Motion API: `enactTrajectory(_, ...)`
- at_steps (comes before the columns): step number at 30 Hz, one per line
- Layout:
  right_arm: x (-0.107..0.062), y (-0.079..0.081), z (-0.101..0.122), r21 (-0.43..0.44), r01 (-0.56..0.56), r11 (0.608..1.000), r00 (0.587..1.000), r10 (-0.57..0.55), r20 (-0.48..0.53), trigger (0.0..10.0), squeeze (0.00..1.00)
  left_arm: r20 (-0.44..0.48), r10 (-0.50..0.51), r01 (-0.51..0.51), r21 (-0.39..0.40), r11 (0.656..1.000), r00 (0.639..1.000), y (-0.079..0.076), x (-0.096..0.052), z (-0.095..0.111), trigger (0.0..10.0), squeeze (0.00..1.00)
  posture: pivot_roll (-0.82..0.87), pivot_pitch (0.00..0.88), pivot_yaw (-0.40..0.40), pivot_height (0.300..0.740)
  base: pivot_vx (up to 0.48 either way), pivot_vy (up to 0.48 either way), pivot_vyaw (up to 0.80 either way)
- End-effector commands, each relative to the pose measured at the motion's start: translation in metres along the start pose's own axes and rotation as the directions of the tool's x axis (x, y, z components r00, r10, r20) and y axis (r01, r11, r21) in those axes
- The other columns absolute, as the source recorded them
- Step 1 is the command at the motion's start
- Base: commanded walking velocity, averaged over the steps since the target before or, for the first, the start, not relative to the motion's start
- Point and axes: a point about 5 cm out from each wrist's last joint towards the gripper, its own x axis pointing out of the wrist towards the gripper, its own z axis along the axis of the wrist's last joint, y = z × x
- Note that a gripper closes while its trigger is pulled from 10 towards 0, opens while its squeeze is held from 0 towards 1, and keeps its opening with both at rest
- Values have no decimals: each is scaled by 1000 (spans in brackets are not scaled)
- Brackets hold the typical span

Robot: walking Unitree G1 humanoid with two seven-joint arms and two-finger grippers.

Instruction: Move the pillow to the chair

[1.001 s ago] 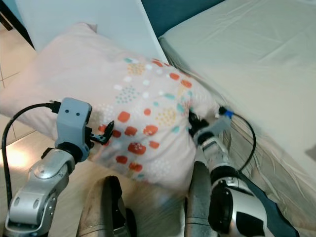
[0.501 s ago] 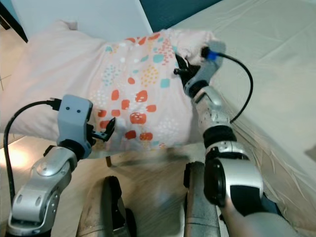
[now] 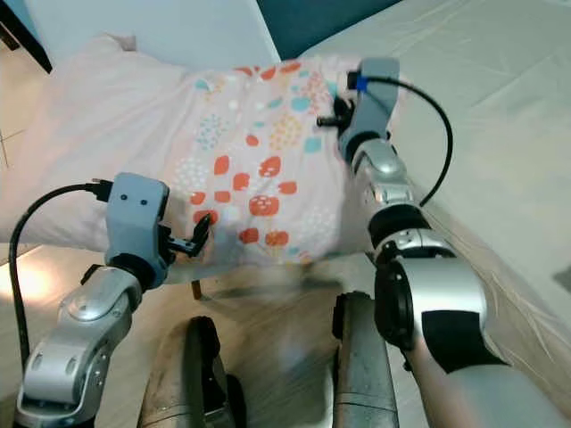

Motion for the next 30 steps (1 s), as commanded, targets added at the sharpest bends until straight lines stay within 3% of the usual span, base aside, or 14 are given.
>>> enactTrajectory(1, 6, 14, 16, 39, -61, 997, 996, 58, 73, 0, 0, -29, 9, -9, -3, 1000, 1000, 1, -5, -6, 10000, 0, 103, 450, 38, 571, 0, 0, 0)
enactTrajectory(8, 14, 43, 35, 187, -223, 957, 969, 196, 152, 0, 0, -24, -1, 1, -13, 1000, 1000, -4, -5, -5, 10000, 0, 111, 450, 40, 571, 0, 0, 0)
enactTrajectory(10, 14, 45, 34, 197, -232, 952, 968, 205, 146, 0, 0, -25, -2, 1, -13, 1000, 1000, -4, -5, -5, 10000, 0, 111, 450, 40, 571, 0, 0, 0)
enactTrajectory(13, 11, 43, 14, 152, -187, 971, 982, 181, 50, 0, 0, -26, -2, 2, -15, 1000, 1000, -5, -5, -5, 10000, 0, 111, 452, 35, 571, 0, 0, 0)
enactTrajectory(14, 8, 40, 1, 131, -153, 979, 988, 155, -9, 3294, 0, -26, -1, 0, -16, 1000, 1000, -5, -6, -5, 10000, 0, 110, 454, 33, 571, 0, 0, 0)
enactTrajectory(16, 6, 38, -7, 119, -131, 984, 989, 138, -46, 3294, 0, -26, 1, -1, -17, 1000, 1000, -4, -6, -5, 10000, 0, 108, 456, 33, 571, 0, 0, 0)
enactTrajectory(17, 2, 34, -20, 100, -105, 989, 989, 115, -98, 10000, 0, -27, 3, -3, -19, 1000, 1000, -4, -6, -5, 10000, 0, 105, 459, 33, 571, 0, 0, 0)
enactTrajectory(20, -11, 22, -51, 38, -52, 998, 975, 59, -214, 10000, 0, -31, 3, -4, -24, 1000, 1000, -6, -7, -6, 10000, 0, 103, 463, 34, 571, 0, 0, 0)
enactTrajectory(26, -13, 14, -53, 69, -15, 997, 978, 29, -205, 10000, 20, -31, 4, -5, -26, 1000, 1000, -6, -7, -5, 10000, 0, 101, 466, 36, 571, 0, 0, 0)
enactTrajectory(27, -13, 12, -51, 70, -5, 998, 980, 19, -198, 10000, 1000, -30, 5, -6, -26, 1000, 1000, -6, -6, -5, 10000, 0, 101, 466, 36, 571, 0, 0, 0)
enactTrajectory(30, -12, 7, -47, 74, 18, 997, 984, -4, -180, 10000, 1000, -29, 8, -9, -27, 1000, 1000, -5, -6, -5, 10000, 0, 97, 462, 37, 571, 0, 0, 0)
